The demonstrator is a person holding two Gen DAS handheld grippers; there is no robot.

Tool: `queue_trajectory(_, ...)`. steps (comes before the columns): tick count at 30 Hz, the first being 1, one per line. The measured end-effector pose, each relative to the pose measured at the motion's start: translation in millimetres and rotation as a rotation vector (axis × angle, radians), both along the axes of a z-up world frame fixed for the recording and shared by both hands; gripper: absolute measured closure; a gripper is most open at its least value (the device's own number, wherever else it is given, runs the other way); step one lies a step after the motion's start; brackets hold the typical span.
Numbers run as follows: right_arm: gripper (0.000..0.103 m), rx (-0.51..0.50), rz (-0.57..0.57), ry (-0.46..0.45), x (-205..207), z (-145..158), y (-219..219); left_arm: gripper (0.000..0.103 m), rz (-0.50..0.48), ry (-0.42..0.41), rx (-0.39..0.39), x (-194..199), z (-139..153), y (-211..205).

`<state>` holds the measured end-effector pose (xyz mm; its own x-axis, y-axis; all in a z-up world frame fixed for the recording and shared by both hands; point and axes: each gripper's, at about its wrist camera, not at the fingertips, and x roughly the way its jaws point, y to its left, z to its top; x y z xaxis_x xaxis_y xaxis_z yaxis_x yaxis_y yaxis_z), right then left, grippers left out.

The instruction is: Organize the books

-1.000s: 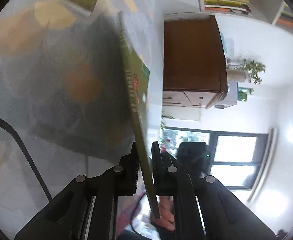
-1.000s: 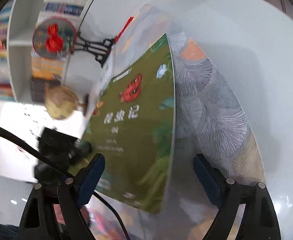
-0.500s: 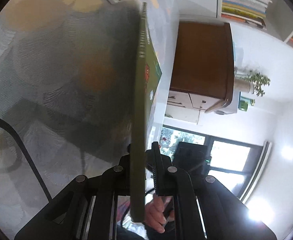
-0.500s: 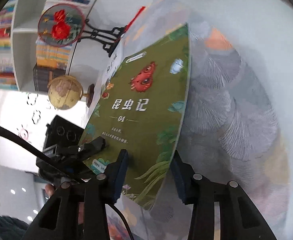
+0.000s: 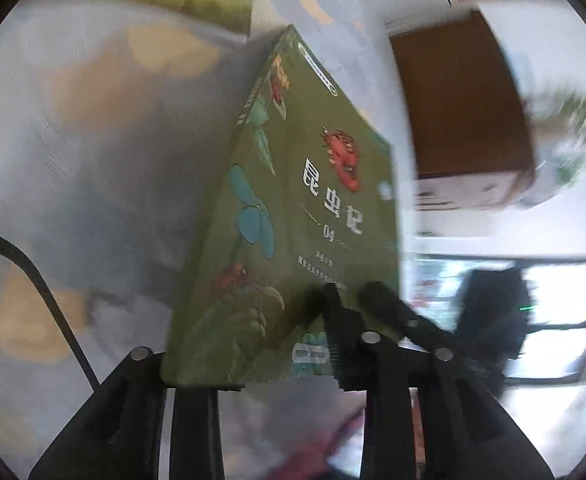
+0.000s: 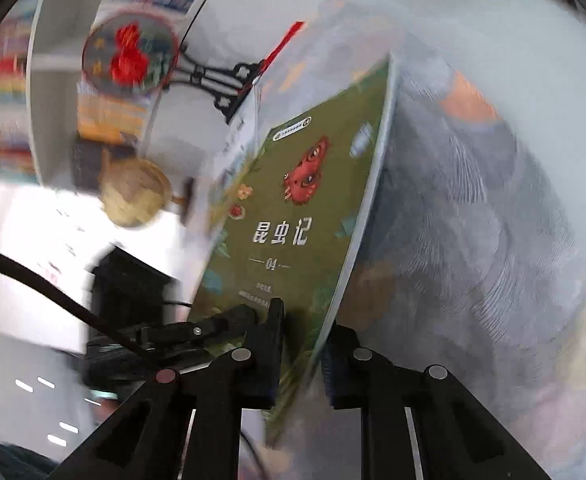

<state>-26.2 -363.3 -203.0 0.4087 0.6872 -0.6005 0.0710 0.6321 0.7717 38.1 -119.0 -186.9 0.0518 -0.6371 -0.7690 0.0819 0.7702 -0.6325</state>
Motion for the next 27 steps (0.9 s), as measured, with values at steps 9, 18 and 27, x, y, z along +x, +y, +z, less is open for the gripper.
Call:
queue_trajectory(9,0.084,-0.294,0.117,-0.101,4,28,35,0.068,-0.142,-0.369,0.321,-30,45,-31)
queue_trajectory(18,0.081,-0.441,0.199,-0.237,-6,58,61,0.074,-0.174,-0.533,0.378,-47,79,-30)
queue_trajectory(27,0.081,-0.492,0.289,-0.327,-18,86,107,0.074,-0.109,-0.579,0.357,-65,104,20)
